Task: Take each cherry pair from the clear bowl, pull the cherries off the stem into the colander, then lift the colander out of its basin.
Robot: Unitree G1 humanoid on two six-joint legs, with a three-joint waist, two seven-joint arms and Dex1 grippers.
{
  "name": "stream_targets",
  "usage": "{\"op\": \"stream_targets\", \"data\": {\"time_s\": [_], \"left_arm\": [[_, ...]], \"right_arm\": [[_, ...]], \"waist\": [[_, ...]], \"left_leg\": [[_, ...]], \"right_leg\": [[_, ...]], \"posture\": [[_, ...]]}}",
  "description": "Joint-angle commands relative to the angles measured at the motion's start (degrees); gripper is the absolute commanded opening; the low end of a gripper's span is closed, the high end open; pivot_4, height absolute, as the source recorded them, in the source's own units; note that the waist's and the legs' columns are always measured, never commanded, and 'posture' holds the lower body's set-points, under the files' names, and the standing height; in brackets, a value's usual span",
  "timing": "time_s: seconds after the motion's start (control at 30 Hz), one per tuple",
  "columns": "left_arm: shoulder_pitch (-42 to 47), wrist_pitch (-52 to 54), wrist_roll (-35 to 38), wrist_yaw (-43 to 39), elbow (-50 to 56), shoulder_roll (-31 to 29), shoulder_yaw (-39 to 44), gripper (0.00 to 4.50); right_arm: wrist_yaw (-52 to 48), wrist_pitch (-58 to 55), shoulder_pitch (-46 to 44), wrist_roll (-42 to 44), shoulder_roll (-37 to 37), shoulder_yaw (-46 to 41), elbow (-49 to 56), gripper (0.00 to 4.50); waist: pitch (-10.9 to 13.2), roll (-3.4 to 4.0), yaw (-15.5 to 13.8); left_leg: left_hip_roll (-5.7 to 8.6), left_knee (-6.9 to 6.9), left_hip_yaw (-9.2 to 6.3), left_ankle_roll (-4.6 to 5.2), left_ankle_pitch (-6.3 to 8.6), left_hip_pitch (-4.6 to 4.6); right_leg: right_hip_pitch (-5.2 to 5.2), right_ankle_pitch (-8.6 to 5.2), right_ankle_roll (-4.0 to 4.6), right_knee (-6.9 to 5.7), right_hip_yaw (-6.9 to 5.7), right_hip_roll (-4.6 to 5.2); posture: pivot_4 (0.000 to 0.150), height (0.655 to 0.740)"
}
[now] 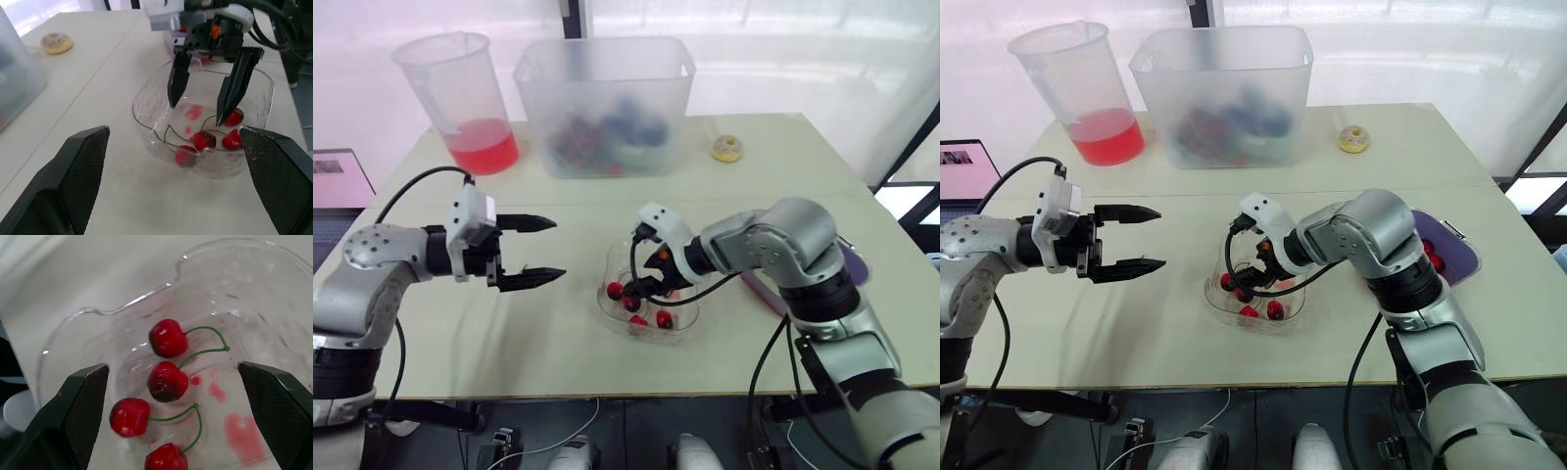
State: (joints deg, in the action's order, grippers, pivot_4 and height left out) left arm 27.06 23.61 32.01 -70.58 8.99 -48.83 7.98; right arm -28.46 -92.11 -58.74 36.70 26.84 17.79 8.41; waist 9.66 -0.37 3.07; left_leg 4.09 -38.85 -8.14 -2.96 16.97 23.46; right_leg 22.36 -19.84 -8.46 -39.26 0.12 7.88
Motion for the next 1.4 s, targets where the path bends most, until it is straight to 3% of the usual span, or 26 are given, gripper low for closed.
{"op": "stream_targets", "data": {"time_s": [0.03, 0.1, 0.77, 0.83, 0.97, 1.0, 1.2, 1.4], "left_arm": [[0.19, 1.00, 1.10, 0.97, 1.43, -0.86, 1.57, 4.50], [0.19, 1.48, 1.16, 1.09, 1.48, -1.14, 1.58, 4.50], [1.57, 2.16, -0.31, 0.21, 0.31, -1.74, -0.14, 4.50], [1.62, 2.24, -0.21, 0.02, 0.47, -1.76, -0.08, 4.50], [1.54, 2.64, 0.22, -0.25, 0.53, -1.85, 0.26, 4.50], [1.46, 2.76, 0.27, -0.24, 0.64, -1.86, 0.30, 4.50], [2.10, 3.46, 0.64, -0.28, 0.20, -1.61, 0.32, 4.50], [4.95, 7.85, 5.99, 2.12, -0.69, 1.59, 2.26, 4.50]], "right_arm": [[0.47, -0.25, -0.40, -1.08, -1.17, 0.25, -0.05, 3.60], [0.26, -0.01, 0.21, -1.36, -1.36, 1.49, 0.16, 2.80], [0.61, 4.04, 3.69, -6.35, -5.55, 5.51, -2.73, 2.80], [0.42, 4.44, 3.83, -6.85, -5.46, 5.90, -3.00, 2.33], [-0.17, 5.08, 3.64, -7.27, -5.30, 6.38, -3.47, 0.68], [-0.46, 5.15, 3.54, -7.25, -5.07, 6.53, -3.36, 0.55], [-4.50, 5.65, 1.03, -6.07, -0.16, 8.09, 1.68, 0.55], [-13.38, 15.89, -2.50, -6.57, 10.74, 9.33, 12.97, 0.55]], "waist": [[0.00, 0.00, 0.14], [0.00, 0.00, 0.33], [0.00, 0.01, 0.95], [0.00, 0.01, 0.93], [0.00, 0.01, 0.91], [0.00, 0.01, 0.92], [0.00, 0.01, 0.85], [0.00, 0.01, 0.80]], "left_leg": [[0.00, 0.00, 0.00, 0.00, 0.00, 0.00], [0.00, 0.01, -0.01, 0.00, 0.00, 0.00], [-0.01, 0.04, -0.01, 0.00, 0.00, 0.00], [-0.01, 0.04, -0.01, 0.00, 0.00, 0.00], [-0.01, 0.04, -0.02, 0.00, 0.00, 0.00], [-0.01, 0.04, -0.02, 0.00, 0.00, 0.00], [0.01, 0.03, -0.02, 0.00, 0.00, 0.00], [0.02, 0.04, -0.02, 0.00, 0.00, 0.00]], "right_leg": [[0.00, 0.00, 0.00, 0.00, 0.00, 0.00], [0.00, 0.00, 0.00, 0.00, 0.00, -0.01], [0.05, 0.00, 0.00, -0.03, 0.00, -0.03], [0.05, 0.00, 0.00, -0.03, 0.00, -0.03], [0.04, 0.00, 0.00, -0.03, 0.00, -0.02], [0.04, 0.00, 0.00, -0.03, 0.00, -0.02], [0.04, 0.00, 0.00, -0.02, 0.00, -0.01], [0.04, 0.00, 0.00, 0.00, 0.00, -0.02]], "posture": [[0.150, 0.7400], [0.150, 0.7400], [0.150, 0.7400], [0.150, 0.7400], [0.150, 0.7400], [0.150, 0.7400], [0.150, 0.7400], [0.150, 0.7400]]}}
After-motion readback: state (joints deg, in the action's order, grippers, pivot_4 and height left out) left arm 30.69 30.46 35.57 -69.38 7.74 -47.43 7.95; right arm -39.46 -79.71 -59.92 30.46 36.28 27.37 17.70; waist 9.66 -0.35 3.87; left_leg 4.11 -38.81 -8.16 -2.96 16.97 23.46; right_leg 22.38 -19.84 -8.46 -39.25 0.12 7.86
